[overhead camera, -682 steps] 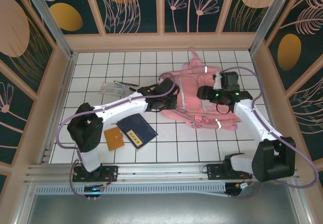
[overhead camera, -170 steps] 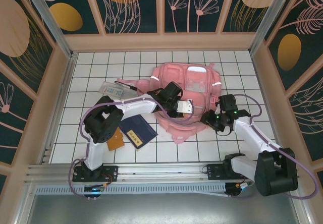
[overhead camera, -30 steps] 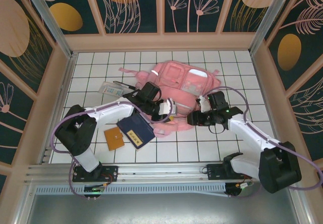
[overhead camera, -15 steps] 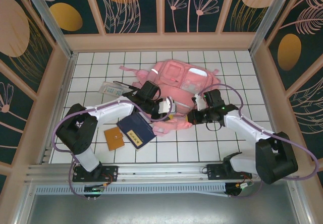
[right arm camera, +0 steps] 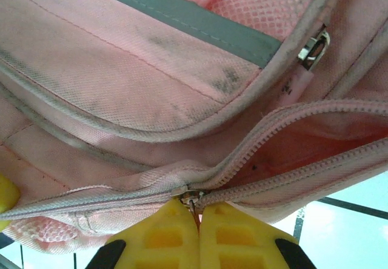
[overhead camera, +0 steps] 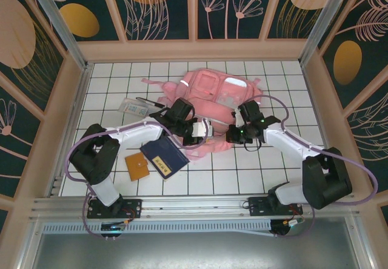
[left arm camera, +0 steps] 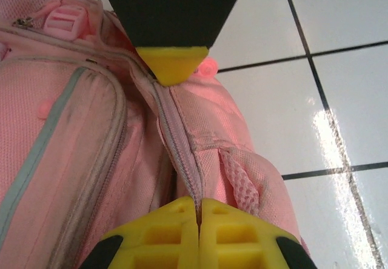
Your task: Pack books, pencil case, and school supplies into a backpack
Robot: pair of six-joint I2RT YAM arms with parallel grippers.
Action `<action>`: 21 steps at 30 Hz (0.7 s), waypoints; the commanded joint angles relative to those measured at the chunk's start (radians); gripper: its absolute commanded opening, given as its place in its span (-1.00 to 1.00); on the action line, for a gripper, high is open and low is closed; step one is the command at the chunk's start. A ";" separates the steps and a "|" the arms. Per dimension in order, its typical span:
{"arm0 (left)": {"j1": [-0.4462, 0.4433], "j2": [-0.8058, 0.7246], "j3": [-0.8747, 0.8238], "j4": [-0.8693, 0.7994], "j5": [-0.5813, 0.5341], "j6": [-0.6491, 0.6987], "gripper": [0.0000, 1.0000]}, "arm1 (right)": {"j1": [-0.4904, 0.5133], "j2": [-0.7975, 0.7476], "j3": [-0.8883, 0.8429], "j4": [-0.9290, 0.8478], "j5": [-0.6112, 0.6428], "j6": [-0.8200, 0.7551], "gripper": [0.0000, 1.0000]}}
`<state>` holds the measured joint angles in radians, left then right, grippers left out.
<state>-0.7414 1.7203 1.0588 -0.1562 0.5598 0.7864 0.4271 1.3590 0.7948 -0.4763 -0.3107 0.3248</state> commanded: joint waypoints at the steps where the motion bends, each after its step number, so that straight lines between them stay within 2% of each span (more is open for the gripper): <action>1: 0.019 -0.016 -0.051 -0.106 -0.032 0.051 -1.00 | -0.080 0.020 0.001 -0.124 0.318 0.035 -1.00; 7: 0.041 -0.060 -0.116 -0.071 -0.057 0.048 -1.00 | -0.175 0.020 0.003 -0.126 0.289 0.027 -1.00; 12: 0.068 -0.095 -0.120 -0.063 -0.059 0.041 -1.00 | -0.181 0.035 -0.001 -0.125 0.295 0.030 -1.00; 14: 0.072 -0.107 -0.114 -0.057 -0.025 0.039 -1.00 | -0.181 0.032 -0.004 -0.119 0.266 0.021 -1.00; 19: 0.073 -0.129 -0.095 0.003 0.060 -0.021 -1.00 | -0.168 -0.053 0.003 -0.073 0.007 -0.073 -0.96; 21: 0.072 -0.133 -0.092 0.018 0.077 -0.025 -1.00 | -0.164 -0.090 -0.002 -0.039 -0.133 -0.119 -0.61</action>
<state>-0.6731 1.6268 0.9451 -0.1669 0.5514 0.7830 0.2501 1.3346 0.7952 -0.5587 -0.2401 0.2855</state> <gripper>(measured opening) 0.017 0.154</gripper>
